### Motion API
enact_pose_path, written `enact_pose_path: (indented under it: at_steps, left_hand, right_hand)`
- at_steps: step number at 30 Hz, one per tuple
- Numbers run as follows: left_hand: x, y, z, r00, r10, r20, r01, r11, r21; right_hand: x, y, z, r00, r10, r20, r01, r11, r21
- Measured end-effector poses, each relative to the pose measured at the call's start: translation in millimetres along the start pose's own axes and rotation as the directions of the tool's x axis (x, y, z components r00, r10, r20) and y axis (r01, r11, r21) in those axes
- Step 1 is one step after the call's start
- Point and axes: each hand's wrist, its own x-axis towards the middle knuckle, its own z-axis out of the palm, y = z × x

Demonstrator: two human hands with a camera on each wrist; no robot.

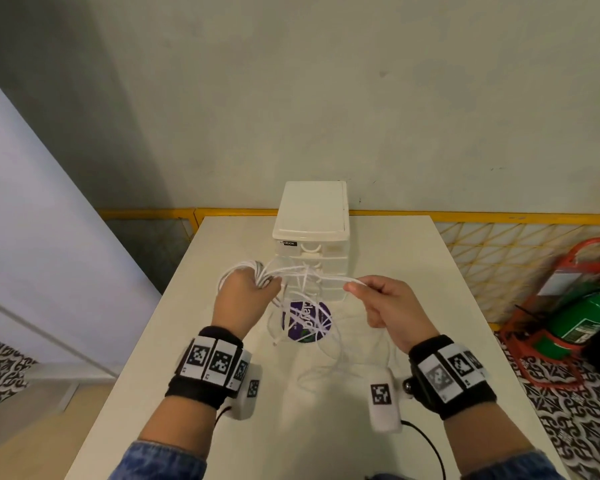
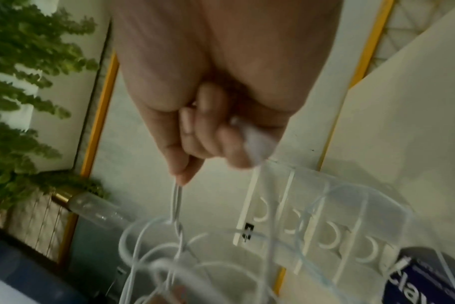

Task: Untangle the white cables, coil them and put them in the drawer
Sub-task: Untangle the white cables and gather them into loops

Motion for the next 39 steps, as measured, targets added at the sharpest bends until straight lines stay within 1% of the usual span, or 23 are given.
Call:
enact_pose_path:
  at_steps: [2,3,4,5,7,10,12,14,17,18,19,20,21,22,23,25,26,28,31,34,36,37,39]
  left_hand:
    - [3,-4,-6,0.999,0.040,-0.016,-0.039,0.998,0.050]
    - [3,-5,-9,0.999,0.046,-0.023,-0.045,0.998,0.052]
    - [4,-6,-12,0.998,0.051,-0.025,-0.049,0.998,0.041]
    - [5,-6,-14,0.998,0.054,-0.026,-0.054,0.998,0.020]
    - [6,-3,-17,0.998,0.054,-0.031,-0.055,0.998,-0.035]
    - [8,-1,-19,1.000,0.005,0.011,-0.005,0.998,-0.059]
    - [9,-4,-16,0.998,-0.003,0.056,0.003,1.000,-0.014]
    - [14,-10,-18,0.999,0.019,0.049,-0.021,0.998,0.058]
    - [26,-16,-31,0.991,0.136,-0.009,-0.128,0.950,0.285]
    - [28,-16,-36,0.982,0.186,-0.010,-0.169,0.912,0.373]
    - [29,-13,-39,0.975,0.223,-0.003,-0.197,0.866,0.459]
    - [29,-10,-41,0.970,0.241,0.007,-0.208,0.821,0.532]
    - [30,-8,-43,0.968,0.252,0.008,-0.211,0.792,0.572]
    - [30,-6,-45,0.966,0.258,-0.010,-0.204,0.787,0.583]
    - [32,-7,-45,0.967,0.252,-0.036,-0.188,0.805,0.562]
    - [35,-11,-44,0.981,0.179,-0.078,-0.132,0.902,0.410]
    - [35,-13,-41,0.993,0.100,-0.059,-0.078,0.952,0.297]
    - [28,-12,-33,0.994,-0.110,0.027,0.109,0.994,0.029]
    - [15,-13,-20,0.936,-0.290,0.199,0.338,0.897,-0.286]
    - [12,-18,-15,0.920,-0.298,0.254,0.372,0.867,-0.332]
    - [19,-20,-19,0.945,-0.277,0.173,0.307,0.934,-0.182]
    - [22,-21,-23,0.967,-0.227,0.115,0.230,0.973,-0.014]
    - [25,-21,-28,0.999,-0.033,0.024,0.022,0.933,0.359]
  right_hand:
    - [3,0,-11,0.995,-0.095,0.014,0.094,0.945,-0.312]
    - [6,4,-18,0.991,-0.128,0.032,0.128,0.866,-0.483]
    - [8,7,-24,0.990,-0.137,0.033,0.130,0.790,-0.600]
    - [9,11,-29,0.991,-0.134,0.001,0.104,0.763,-0.638]
    - [8,18,-35,0.990,-0.113,-0.089,0.050,0.850,-0.524]
    - [2,18,-33,0.990,-0.005,-0.139,-0.007,0.996,-0.090]
    - [-3,12,-28,0.993,0.050,-0.108,-0.036,0.991,0.128]
    - [-4,9,-29,0.994,0.052,-0.094,-0.041,0.992,0.115]
    - [-3,12,-43,0.996,0.004,-0.092,-0.020,0.984,-0.178]
    - [-2,16,-49,0.995,-0.031,-0.090,-0.003,0.933,-0.359]
    - [-1,20,-53,0.994,-0.073,-0.084,0.015,0.832,-0.554]
    - [0,25,-56,0.990,-0.111,-0.090,0.019,0.723,-0.690]
    - [1,28,-57,0.981,-0.144,-0.128,0.003,0.676,-0.737]
    - [2,30,-56,0.969,-0.165,-0.182,-0.016,0.695,-0.719]
    - [3,32,-56,0.958,-0.154,-0.242,-0.034,0.778,-0.628]
    - [4,31,-52,0.951,-0.003,-0.310,-0.081,0.962,-0.260]
    - [3,29,-47,0.952,0.098,-0.289,-0.114,0.993,-0.040]
    - [-2,24,-38,0.952,0.216,-0.215,-0.156,0.951,0.265]
    - [-5,20,-33,0.963,0.226,-0.150,-0.166,0.928,0.333]
    - [-3,20,-41,0.971,0.165,-0.175,-0.121,0.964,0.237]
    - [-4,20,-52,0.972,0.083,-0.218,-0.081,0.997,0.020]
    - [-5,20,-58,0.970,0.030,-0.242,-0.054,0.994,-0.091]
    - [-4,19,-66,0.956,-0.089,-0.280,0.014,0.966,-0.259]
